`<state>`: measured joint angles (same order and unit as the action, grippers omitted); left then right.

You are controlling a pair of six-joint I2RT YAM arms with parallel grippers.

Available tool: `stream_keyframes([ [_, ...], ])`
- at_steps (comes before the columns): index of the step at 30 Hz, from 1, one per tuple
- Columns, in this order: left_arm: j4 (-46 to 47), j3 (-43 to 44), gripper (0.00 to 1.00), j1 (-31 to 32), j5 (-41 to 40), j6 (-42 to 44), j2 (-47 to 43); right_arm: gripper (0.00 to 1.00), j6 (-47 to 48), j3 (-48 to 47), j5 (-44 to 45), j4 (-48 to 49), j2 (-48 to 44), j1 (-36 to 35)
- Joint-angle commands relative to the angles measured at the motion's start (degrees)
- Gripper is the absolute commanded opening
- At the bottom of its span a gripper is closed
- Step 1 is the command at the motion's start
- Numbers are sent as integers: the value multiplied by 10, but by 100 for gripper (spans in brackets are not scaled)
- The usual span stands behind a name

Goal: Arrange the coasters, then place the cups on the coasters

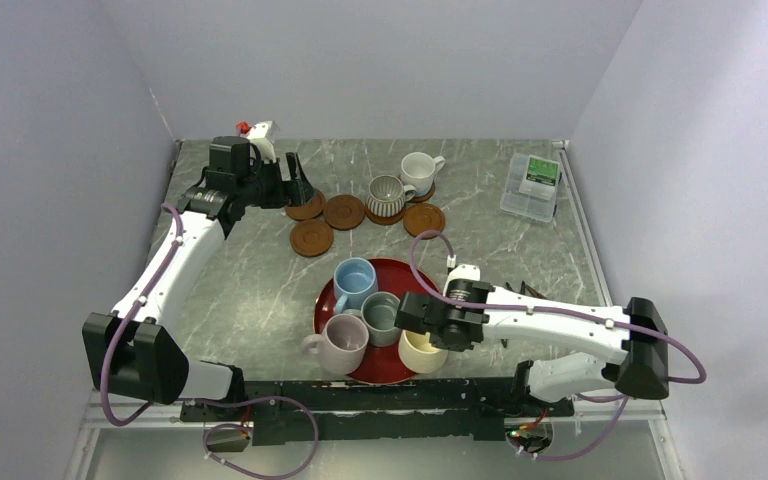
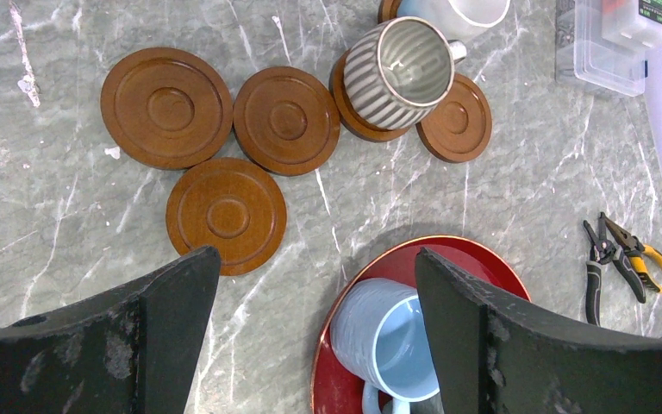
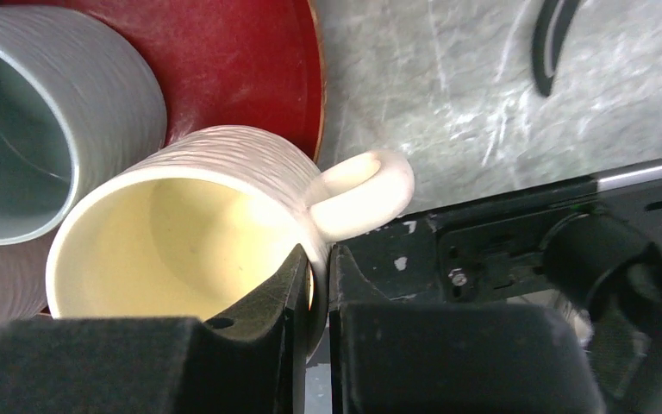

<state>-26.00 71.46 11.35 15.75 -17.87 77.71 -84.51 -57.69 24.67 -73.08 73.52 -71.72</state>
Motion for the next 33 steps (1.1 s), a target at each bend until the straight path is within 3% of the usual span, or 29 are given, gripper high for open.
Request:
stream_keyframes([
  [1, 11, 14, 89, 3, 5, -3, -21, 0, 50, -75, 89, -86, -52, 0],
  [4, 10, 13, 89, 5, 4, -3, -20, 0, 105, -80, 125, -82, -73, 1],
  [8, 12, 11, 89, 8, -2, 0, -20, 0, 256, -75, 141, 1, -89, 31],
  [18, 10, 12, 89, 16, -7, 5, -19, 0, 554, -12, 38, 216, -89, 192],
  [33, 0, 18, 89, 21, -13, 9, -15, 0, 713, 32, -37, 370, -9, 240],
])
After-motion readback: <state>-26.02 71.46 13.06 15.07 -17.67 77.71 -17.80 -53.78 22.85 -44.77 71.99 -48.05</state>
